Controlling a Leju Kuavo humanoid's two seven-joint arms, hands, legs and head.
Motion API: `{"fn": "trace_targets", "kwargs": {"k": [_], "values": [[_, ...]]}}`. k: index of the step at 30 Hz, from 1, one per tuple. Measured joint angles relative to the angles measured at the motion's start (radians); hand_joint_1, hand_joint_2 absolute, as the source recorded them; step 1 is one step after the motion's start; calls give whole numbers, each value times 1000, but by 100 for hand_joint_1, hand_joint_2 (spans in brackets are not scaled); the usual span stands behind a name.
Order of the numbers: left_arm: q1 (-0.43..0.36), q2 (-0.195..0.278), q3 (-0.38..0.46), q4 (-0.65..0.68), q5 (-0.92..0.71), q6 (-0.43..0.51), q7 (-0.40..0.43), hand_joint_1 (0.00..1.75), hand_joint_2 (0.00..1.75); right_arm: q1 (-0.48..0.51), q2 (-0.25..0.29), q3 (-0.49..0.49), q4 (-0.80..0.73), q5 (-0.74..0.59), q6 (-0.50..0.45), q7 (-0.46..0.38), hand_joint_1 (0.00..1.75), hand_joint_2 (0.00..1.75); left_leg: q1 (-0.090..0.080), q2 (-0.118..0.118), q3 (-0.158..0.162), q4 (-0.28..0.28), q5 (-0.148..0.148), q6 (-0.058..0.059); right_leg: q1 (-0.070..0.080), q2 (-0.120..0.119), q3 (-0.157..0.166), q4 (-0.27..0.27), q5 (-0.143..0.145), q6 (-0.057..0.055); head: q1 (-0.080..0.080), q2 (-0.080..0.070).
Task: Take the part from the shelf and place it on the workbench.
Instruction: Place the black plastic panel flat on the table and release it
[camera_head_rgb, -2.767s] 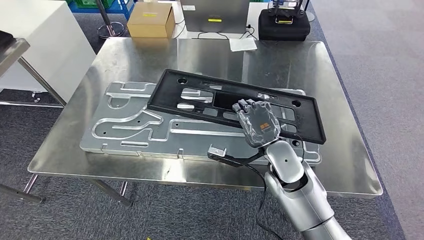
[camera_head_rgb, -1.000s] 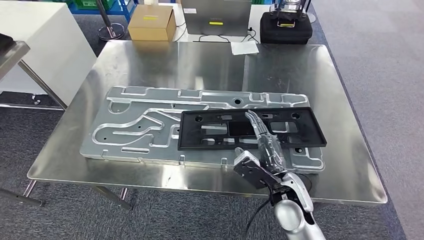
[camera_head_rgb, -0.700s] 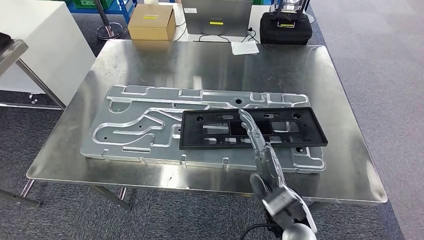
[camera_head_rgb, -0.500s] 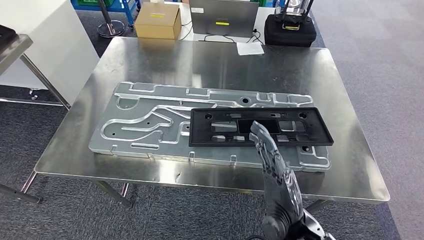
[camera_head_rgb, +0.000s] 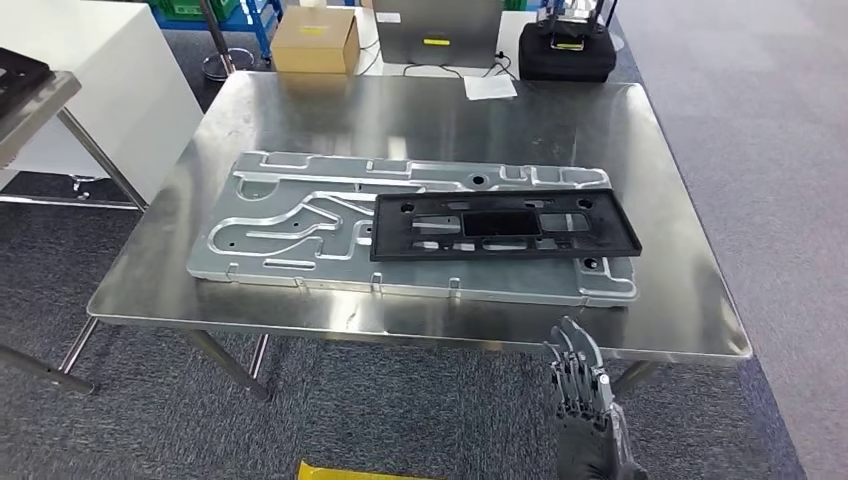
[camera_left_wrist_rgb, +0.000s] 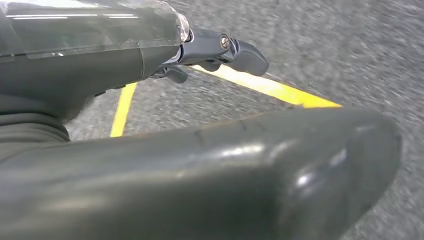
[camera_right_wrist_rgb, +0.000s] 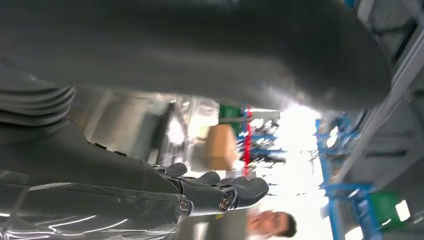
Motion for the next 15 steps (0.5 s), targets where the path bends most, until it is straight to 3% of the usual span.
{"fn": "trace_targets", "kwargs": {"k": [2,3,4,5,7,9,10,12,13,14,15], "values": [[1,-4,4,-1,4,5,3,0,0,15,17,-13,29,9,-1,0,0,0,6,0,-25,120,-106,-10,0,-6,-30,2,23,-4,-4,0],[0,-5,6,-2,4,7,4,0,0,21,23,-19,43,16,-2,-1,0,0,8,0,-31,176,-132,-15,0,-11,-46,4,33,-3,-4,0],[0,-5,6,-3,4,8,4,0,0,25,29,-23,56,22,-2,0,0,0,11,0,-23,210,-132,-19,0,-17,-63,8,43,-1,-4,0],[0,-6,7,-4,5,10,5,0,0,28,35,-28,69,26,-2,0,0,0,13,2,-1,212,-111,-23,-1,-23,-80,14,52,2,-4,0],[-3,-6,7,-7,5,12,6,0,0,29,46,-35,90,33,0,4,0,0,16,16,93,120,-66,-27,-3,-37,-112,31,65,10,-4,0],[-9,-6,7,-10,5,16,9,0,0,28,54,-39,105,43,5,12,0,0,11,38,191,-18,-78,-21,-3,-51,-131,47,75,22,-4,0],[-11,-6,7,-12,4,17,10,0,0,27,58,-40,113,50,6,16,0,0,7,43,215,-61,-92,-13,-3,-58,-134,50,81,29,-4,0],[-9,-6,7,-14,3,19,12,0,0,22,61,-41,129,66,7,23,0,0,2,35,211,-79,-89,9,-4,-71,-136,48,96,43,-4,0],[-7,-7,7,-14,3,19,14,0,0,19,62,-42,136,72,5,26,0,0,2,31,202,-81,-78,18,-7,-64,-140,52,92,51,-5,0],[-5,-8,7,-15,2,19,16,0,0,17,63,-42,143,77,4,29,0,0,2,28,191,-83,-66,29,-9,-49,-148,66,71,57,-4,0],[-4,-9,7,-16,1,19,17,0,0,16,63,-43,149,81,2,32,0,0,3,25,177,-84,-53,38,-9,-30,-160,99,30,62,-4,0]]}}
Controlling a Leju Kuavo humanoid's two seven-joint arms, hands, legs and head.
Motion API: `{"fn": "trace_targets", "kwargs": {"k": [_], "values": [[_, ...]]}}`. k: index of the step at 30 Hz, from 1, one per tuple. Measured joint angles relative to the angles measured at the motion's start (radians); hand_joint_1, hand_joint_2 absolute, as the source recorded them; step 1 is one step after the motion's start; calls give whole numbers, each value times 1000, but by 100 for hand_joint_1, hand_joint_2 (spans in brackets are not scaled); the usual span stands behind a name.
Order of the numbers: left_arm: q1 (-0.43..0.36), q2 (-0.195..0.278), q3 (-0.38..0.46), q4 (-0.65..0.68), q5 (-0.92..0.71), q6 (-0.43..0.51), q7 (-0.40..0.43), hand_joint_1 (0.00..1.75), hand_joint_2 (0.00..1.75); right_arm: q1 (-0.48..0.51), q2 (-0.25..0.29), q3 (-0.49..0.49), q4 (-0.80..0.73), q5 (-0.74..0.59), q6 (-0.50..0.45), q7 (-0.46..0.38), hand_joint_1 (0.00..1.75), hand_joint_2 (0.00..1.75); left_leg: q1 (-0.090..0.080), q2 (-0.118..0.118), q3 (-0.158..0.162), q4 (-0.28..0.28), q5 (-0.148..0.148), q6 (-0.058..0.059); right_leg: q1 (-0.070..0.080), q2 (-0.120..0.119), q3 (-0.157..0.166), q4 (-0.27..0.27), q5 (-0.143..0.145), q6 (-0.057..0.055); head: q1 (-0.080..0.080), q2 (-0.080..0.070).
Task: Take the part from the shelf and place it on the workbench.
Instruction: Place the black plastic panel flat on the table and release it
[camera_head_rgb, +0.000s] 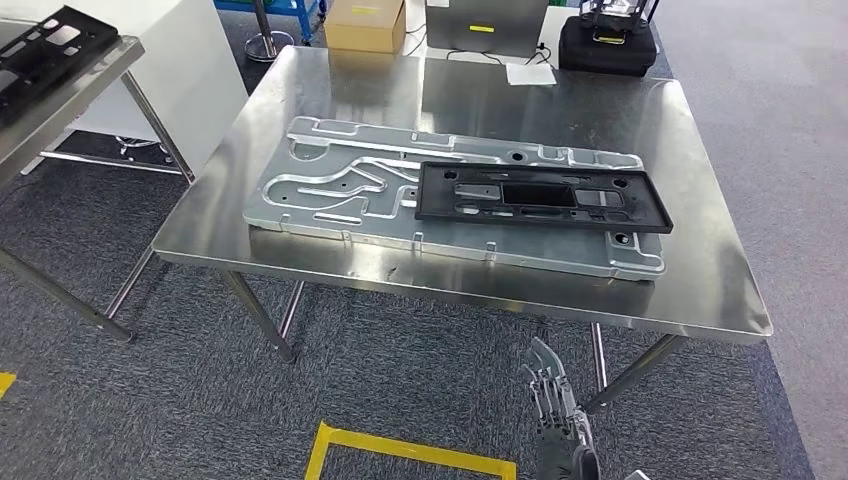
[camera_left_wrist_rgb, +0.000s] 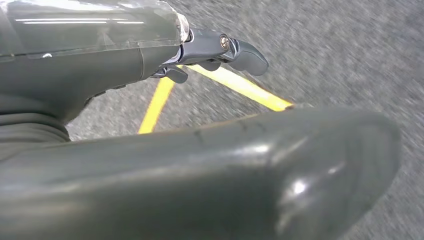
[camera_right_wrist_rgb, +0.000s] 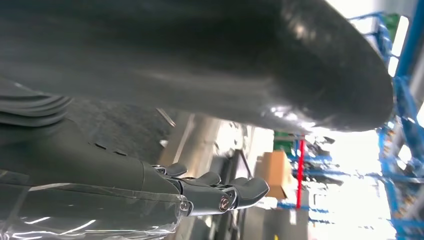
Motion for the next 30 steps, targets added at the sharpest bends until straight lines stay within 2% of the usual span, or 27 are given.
{"fn": "trace_targets", "kwargs": {"k": [2,3,4,5,6,7,8,9,10,11,13,14,15,17,18,19,20,21,22,23,24,25,26,28,29,30], "values": [[-1,-1,0,-2,-2,0,2,0,0,-3,0,-2,12,6,-3,7,0,0,-3,-10,-31,1,25,11,0,29,-28,112,-104,2,1,0],[-1,-1,0,-3,-2,0,3,0,0,-5,0,-3,18,9,-4,9,0,0,-5,-17,-47,1,37,12,1,33,-37,169,-137,1,1,0],[-1,-1,0,-3,-2,0,4,0,0,-7,0,-4,24,11,-6,11,0,0,-7,-25,-63,3,50,12,2,34,-35,205,-145,-2,1,0],[-1,-1,0,-3,-2,0,5,0,0,-8,0,-6,30,13,-6,14,0,0,-9,-34,-80,5,63,11,3,36,-16,210,-131,-6,1,0],[-1,-1,0,-3,-3,0,6,0,0,-9,0,-6,34,14,-7,16,0,0,-11,-44,-96,6,75,10,5,40,20,180,-103,-12,1,0],[-1,-2,0,-3,-4,-1,7,0,0,-11,0,-7,38,16,-8,19,0,0,-12,-54,-111,8,87,8,9,50,70,122,-77,-22,1,0],[-2,-4,-1,-3,-6,-1,8,0,0,-12,0,-8,40,18,-9,21,0,0,-14,-64,-124,10,98,5,13,68,128,44,-67,-33,1,0],[-3,-5,-2,-4,-7,-2,9,0,0,-13,0,-9,41,21,-9,22,0,0,-15,-72,-133,11,109,1,15,83,176,-27,-69,-40,0,0],[-4,-7,-2,-4,-7,-2,9,0,0,-14,0,-10,42,24,-10,23,0,0,-14,-80,-139,10,121,-4,18,94,208,-79,-75,-45,0,0],[-4,-8,-3,-4,-8,-3,9,0,0,-15,0,-11,43,27,-12,24,0,0,-13,-88,-143,7,133,-10,20,97,221,-107,-81,-48,1,0],[2,-6,-3,-5,-9,-4,9,0,0,-16,1,-12,45,33,-17,28,0,0,-11,-98,-151,0,149,-22,19,78,211,-120,-63,-54,5,0],[4,-4,-4,-6,-10,-5,10,0,0,-16,1,-12,46,35,-19,29,0,0,-11,-88,-158,9,133,-28,16,68,203,-124,-50,-60,5,0],[6,-3,-4,-6,-11,-7,10,0,0,-16,2,-13,47,38,-22,31,0,0,-9,-73,-169,36,96,-34,13,56,193,-128,-37,-66,2,0],[5,-3,-6,-7,-12,-10,11,0,0,-14,4,-14,49,44,-23,33,0,0,1,-40,-196,147,-11,-51,12,32,167,-127,-16,-72,-4,0],[4,-3,-7,-7,-14,-12,11,0,0,-13,5,-14,50,47,-23,35,0,0,7,-35,-207,212,-49,-61,12,19,153,-124,-7,-72,-5,0],[3,-3,-8,-7,-15,-14,12,0,0,-13,5,-15,51,52,-24,38,0,0,13,-32,-210,264,-62,-70,11,6,136,-119,2,-69,-5,0],[3,-3,-9,-7,-17,-15,12,0,0,-13,5,-16,52,58,-25,41,0,0,18,-29,-200,288,-50,-78,10,-5,119,-112,10,-66,-5,0],[3,-2,-9,-7,-18,-15,12,0,0,-13,5,-16,54,65,-27,45,0,0,23,-25,-172,279,-23,-84,8,-16,100,-103,16,-61,-5,0],[3,-1,-10,-7,-19,-15,12,0,0,-13,5,-17,55,72,-29,48,0,0,27,-16,-128,236,4,-90,6,-27,82,-92,21,-56,-5,0],[2,-1,-12,-7,-20,-16,12,0,0,-13,5,-17,56,78,-30,51,0,0,29,-1,-74,170,10,-93,5,-36,66,-81,25,-50,-6,0],[0,1,-14,-7,-21,-16,13,0,0,-13,5,-18,57,82,-33,53,0,0,25,13,-24,98,2,-89,4,-46,54,-71,29,-44,-6,0],[-1,2,-16,-7,-21,-17,13,0,0,-13,5,-19,58,87,-37,55,0,0,21,24,7,44,-14,-80,4,-55,46,-64,34,-37,-5,0],[-2,3,-18,-7,-22,-17,13,0,0,-13,5,-20,58,91,-40,57,0,0,15,28,20,11,-29,-68,5,-64,42,-62,41,-30,-5,0],[2,5,-20,-7,-23,-18,13,0,0,-13,6,-21,61,100,-45,61,0,0,10,17,10,-3,-22,-39,3,-77,38,-63,52,-15,-4,0],[5,5,-21,-7,-23,-18,13,0,0,-14,6,-22,62,105,-48,64,0,0,10,11,4,-7,-14,-28,1,-66,35,-57,45,-9,-4,0],[7,6,-22,-7,-23,-17,13,0,0,-13,6,-25,64,114,-53,68,0,0,12,6,-3,-11,-5,-17,-1,-45,27,-37,22,-3,-4,0]]}}
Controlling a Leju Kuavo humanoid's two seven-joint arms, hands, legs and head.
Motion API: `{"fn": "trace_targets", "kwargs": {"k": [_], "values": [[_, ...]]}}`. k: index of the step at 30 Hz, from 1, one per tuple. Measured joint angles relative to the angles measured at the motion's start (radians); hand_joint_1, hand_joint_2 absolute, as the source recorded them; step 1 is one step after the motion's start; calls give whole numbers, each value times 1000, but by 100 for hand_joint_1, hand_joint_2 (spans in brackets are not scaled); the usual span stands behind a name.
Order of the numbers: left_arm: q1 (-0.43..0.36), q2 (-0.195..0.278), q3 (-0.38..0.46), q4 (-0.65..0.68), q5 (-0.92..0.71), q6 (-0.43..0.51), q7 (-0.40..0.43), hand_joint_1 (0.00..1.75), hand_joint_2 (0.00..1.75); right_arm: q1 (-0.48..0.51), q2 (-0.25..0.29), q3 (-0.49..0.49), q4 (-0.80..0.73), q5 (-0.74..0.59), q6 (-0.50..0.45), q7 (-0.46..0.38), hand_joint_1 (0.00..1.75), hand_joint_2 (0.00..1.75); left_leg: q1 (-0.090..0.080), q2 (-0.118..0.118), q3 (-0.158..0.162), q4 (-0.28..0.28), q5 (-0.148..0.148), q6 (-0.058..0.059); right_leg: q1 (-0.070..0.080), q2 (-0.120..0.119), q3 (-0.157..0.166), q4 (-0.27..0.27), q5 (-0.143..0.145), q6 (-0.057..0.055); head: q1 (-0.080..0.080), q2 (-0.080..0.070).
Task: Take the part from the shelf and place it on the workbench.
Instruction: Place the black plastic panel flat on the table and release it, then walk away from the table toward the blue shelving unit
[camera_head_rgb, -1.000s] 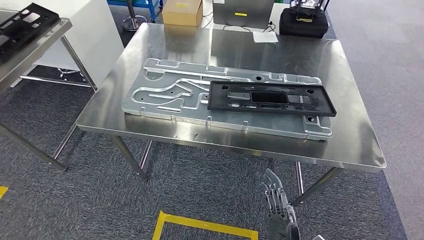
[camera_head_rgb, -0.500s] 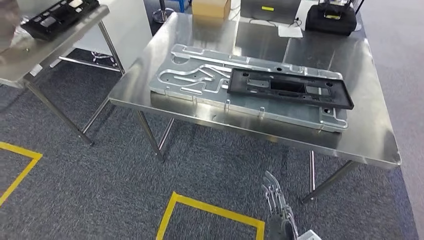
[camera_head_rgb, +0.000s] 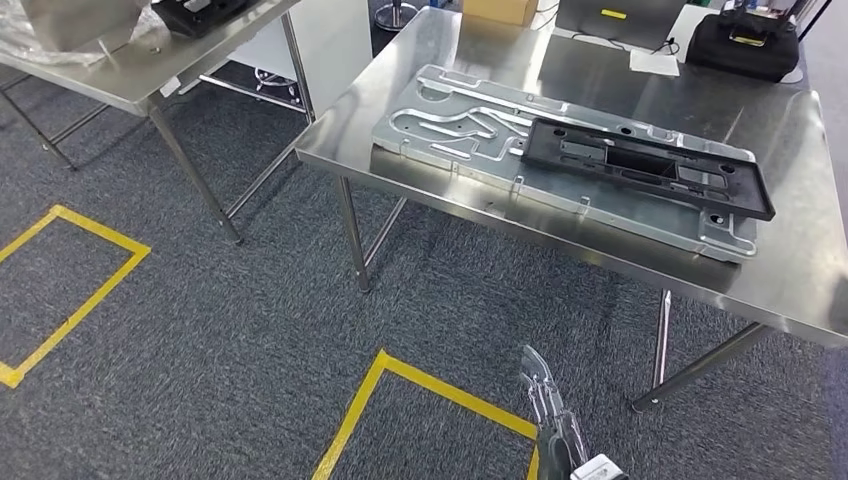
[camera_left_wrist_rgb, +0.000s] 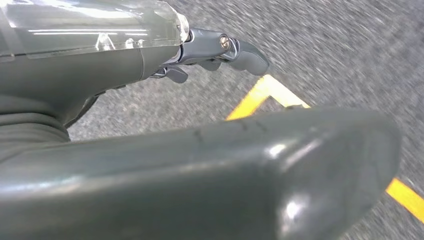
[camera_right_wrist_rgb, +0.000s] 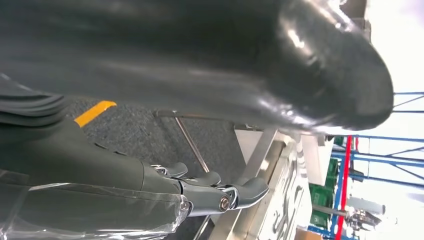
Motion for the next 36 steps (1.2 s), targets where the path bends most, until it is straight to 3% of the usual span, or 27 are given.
{"fn": "trace_targets", "kwargs": {"k": [2,3,4,5,6,7,9,11,13,14,15,17,19,20,21,23,25,26,28,30,32,34,35,36], "values": [[-1,1,-3,0,-3,2,0,0,0,2,0,-10,7,44,-25,23,0,0,0,-11,-19,-3,17,15,-3,55,-32,99,-87,6,1,0],[-2,2,-5,0,-4,4,0,0,0,4,0,-18,15,82,-44,42,0,0,-1,-20,-30,-2,26,18,-2,70,-50,163,-128,6,1,0],[-3,2,-6,0,-6,5,0,0,0,6,1,-28,26,128,-66,63,0,0,-3,-29,-41,-2,35,20,-2,77,-60,213,-153,5,1,0],[-4,3,-8,0,-6,5,0,0,0,7,2,-40,41,177,-87,87,0,0,-4,-40,-51,-1,44,19,-2,80,-55,235,-157,3,1,0],[-3,4,-8,0,-6,4,0,0,0,7,7,-55,59,228,-106,110,0,0,-5,-51,-61,1,52,17,-1,83,-32,219,-143,1,1,0],[-2,4,-9,0,-7,4,0,0,0,6,16,-75,83,279,-121,130,0,0,-5,-62,-70,2,59,15,-1,88,9,167,-117,-4,1,0],[-3,4,-11,0,-7,2,2,0,0,1,51,-139,147,386,-144,158,0,0,-6,-82,-87,8,73,7,-1,120,108,22,-84,-14,0,0],[-4,5,-12,0,-6,2,5,0,0,-15,98,-238,236,487,-164,158,0,0,-7,-100,-98,12,85,-5,1,142,154,-59,-81,-21,-1,0],[-3,8,-12,0,-6,3,8,0,0,-44,135,-357,345,568,-175,128,0,0,-7,-117,-103,11,96,-19,3,128,152,-67,-77,-28,0,0],[-1,9,-12,0,-6,5,10,0,0,-63,148,-426,407,605,-173,100,0,0,-7,-113,-108,17,92,-24,1,117,152,-70,-73,-35,0,0],[0,10,-12,0,-6,6,12,0,0,-84,159,-499,470,639,-165,69,0,0,-7,-101,-119,39,75,-28,0,106,150,-72,-68,-43,-2,0],[-2,11,-12,0,-6,10,16,0,0,-126,181,-651,595,696,-147,29,0,0,-6,-61,-161,144,5,-35,0,81,144,-75,-61,-54,-7,0],[-3,10,-13,0,-8,14,21,0,0,-158,200,-778,698,737,-139,39,0,0,-3,-41,-206,273,-59,-42,5,55,137,-73,-59,-58,-9,0],[-3,10,-14,0,-9,16,24,0,0,-172,207,-832,745,757,-136,58,0,0,-3,-36,-209,302,-67,-43,6,42,134,-71,-58,-58,-9,0],[-2,9,-15,0,-11,18,25,0,0,-187,214,-879,786,775,-133,80,0,0,-3,-33,-192,292,-57,-44,7,30,131,-69,-58,-57,-9,0],[-2,10,-20,0,-14,19,25,0,0,-218,224,-963,862,806,-123,124,0,0,-3,-13,-105,168,-8,-39,7,11,129,-63,-58,-55,-9,0],[-5,10,-27,0,-16,19,22,0,0,-246,232,-1033,930,827,-109,160,0,0,-12,17,-29,48,17,-25,10,-5,128,-58,-59,-47,-8,0],[-7,10,-30,0,-18,19,20,0,0,-262,233,-1067,963,835,-100,178,0,0,-16,27,-16,20,15,-17,12,-11,129,-56,-60,-42,-9,0],[-8,9,-35,0,-21,20,17,0,0,-293,235,-1132,1026,847,-76,216,0,0,-20,21,-20,11,13,-2,15,-26,131,-56,-60,-31,-7,0],[-8,8,-38,0,-25,20,16,0,0,-318,235,-1191,1083,853,-49,263,0,0,-14,6,-21,1,19,10,14,-5,125,-37,-78,-19,-6,0],[-11,6,-43,0,-27,20,16,0,0,-335,234,-1243,1137,856,-25,309,0,0,-9,-10,-25,-4,29,21,9,47,83,56,-138,-11,-4,0],[-15,6,-51,0,-27,20,13,0,0,-349,232,-1289,1187,861,-6,354,0,0,-10,-30,-35,-2,35,27,7,75,20,187,-199,-9,-2,0],[-15,6,-54,0,-27,20,11,0,0,-354,230,-1309,1210,864,1,374,0,0,-10,-42,-38,0,36,27,6,79,2,223,-204,-8,-2,0],[-15,6,-56,0,-28,19,9,0,0,-359,228,-1327,1231,866,9,391,0,0,-11,-54,-40,3,37,26,5,80,2,222,-188,-9,-2,0]]}}
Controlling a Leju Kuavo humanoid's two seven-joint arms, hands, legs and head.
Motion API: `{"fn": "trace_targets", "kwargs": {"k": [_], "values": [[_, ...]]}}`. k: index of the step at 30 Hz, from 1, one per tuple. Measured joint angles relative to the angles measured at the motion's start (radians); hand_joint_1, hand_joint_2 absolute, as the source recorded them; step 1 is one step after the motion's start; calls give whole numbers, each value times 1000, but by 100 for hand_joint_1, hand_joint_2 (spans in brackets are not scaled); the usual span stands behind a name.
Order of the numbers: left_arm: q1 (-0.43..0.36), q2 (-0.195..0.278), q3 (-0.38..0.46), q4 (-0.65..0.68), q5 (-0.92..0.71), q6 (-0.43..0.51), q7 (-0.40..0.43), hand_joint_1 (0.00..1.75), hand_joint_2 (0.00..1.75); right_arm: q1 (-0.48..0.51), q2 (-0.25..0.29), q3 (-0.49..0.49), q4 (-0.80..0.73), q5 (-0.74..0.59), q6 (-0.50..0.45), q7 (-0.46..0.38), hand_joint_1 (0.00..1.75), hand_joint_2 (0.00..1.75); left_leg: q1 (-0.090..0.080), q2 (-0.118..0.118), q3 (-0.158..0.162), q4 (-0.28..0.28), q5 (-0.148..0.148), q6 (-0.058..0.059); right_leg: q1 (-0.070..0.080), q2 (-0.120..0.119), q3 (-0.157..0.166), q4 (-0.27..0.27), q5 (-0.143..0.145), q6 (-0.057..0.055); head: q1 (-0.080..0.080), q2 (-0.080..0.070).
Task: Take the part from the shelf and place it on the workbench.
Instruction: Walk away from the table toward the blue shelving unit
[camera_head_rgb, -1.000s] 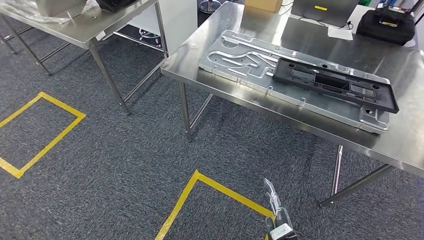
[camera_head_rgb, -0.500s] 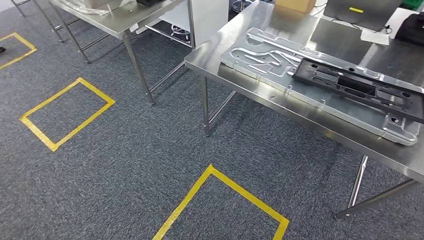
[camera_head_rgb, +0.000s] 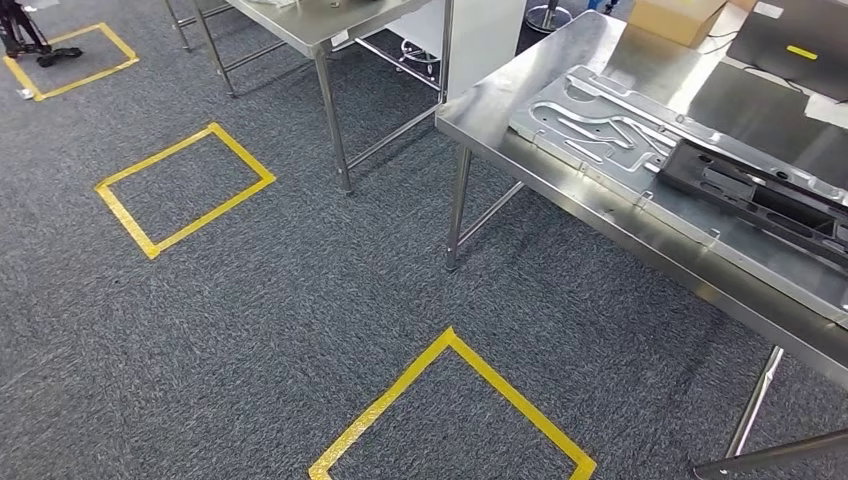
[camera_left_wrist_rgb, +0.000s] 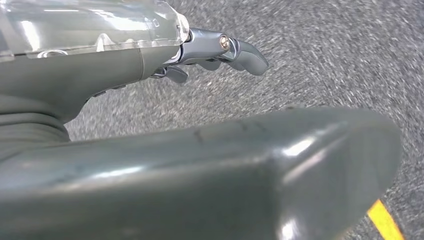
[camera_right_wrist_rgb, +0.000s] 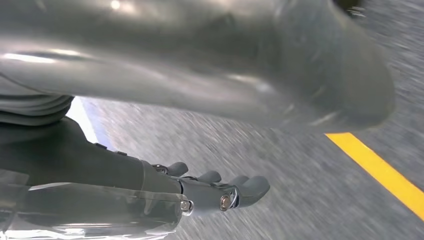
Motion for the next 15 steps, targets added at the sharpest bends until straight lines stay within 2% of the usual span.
{"fn": "trace_targets", "kwargs": {"k": [1,2,3,4,5,6,8,10,12,13,14,15], "values": [[0,0,-2,0,-1,0,-1,0,0,-5,-2,-14,19,2,8,13,0,0,0,-13,-1,4,0,-1,-1,4,18,-40,34,-1,0,0],[0,0,-3,0,-1,0,-2,0,0,-9,-3,-26,36,4,17,23,0,0,0,-25,-2,8,-1,-3,-2,15,48,-107,74,-4,0,0],[-1,-1,-5,0,-1,0,-2,0,0,-13,-6,-36,51,8,27,30,0,0,-1,-35,-5,13,-2,-8,-3,38,77,-173,103,-6,0,0],[-2,-2,-6,1,-1,0,-2,0,0,-18,-8,-44,66,13,36,34,0,0,-2,-45,-9,17,-2,-13,-4,57,97,-223,121,-9,0,0],[-4,-3,-6,1,-1,0,-2,0,0,-22,-10,-51,79,17,44,36,0,0,-2,-53,-13,20,-1,-20,-3,71,106,-250,127,-12,0,0],[-5,-3,-7,1,-1,0,-2,0,0,-27,-12,-56,91,20,51,36,0,0,-2,-62,-18,20,2,-27,-1,76,106,-256,125,-15,-1,0],[-3,-3,-7,1,1,0,-1,0,0,-37,-14,-65,110,24,59,31,0,0,2,-73,-26,21,5,-39,-2,54,106,-261,131,-26,-1,0],[-2,-2,-7,1,2,0,1,0,0,-43,-18,-74,124,31,62,21,0,0,2,-43,-48,65,-23,-48,-6,29,107,-268,137,-40,-5,0],[-4,-3,-7,1,3,0,3,0,0,-44,-23,-82,134,40,65,9,0,0,3,2,-101,181,-88,-54,-3,3,106,-269,137,-48,-8,0],[-5,-3,-8,1,3,0,4,0,0,-44,-26,-85,138,44,67,3,0,0,5,11,-131,248,-117,-57,-1,-11,105,-269,137,-49,-8,0],[-4,-3,-8,2,4,0,5,0,0,-45,-29,-87,142,48,68,-3,0,0,6,16,-151,295,-131,-60,0,-24,104,-269,137,-49,-8,0],[-3,-3,-8,2,5,0,6,0,0,-46,-33,-89,145,52,70,-9,0,0,7,19,-154,307,-128,-61,1,-36,104,-268,136,-49,-8,0]]}}
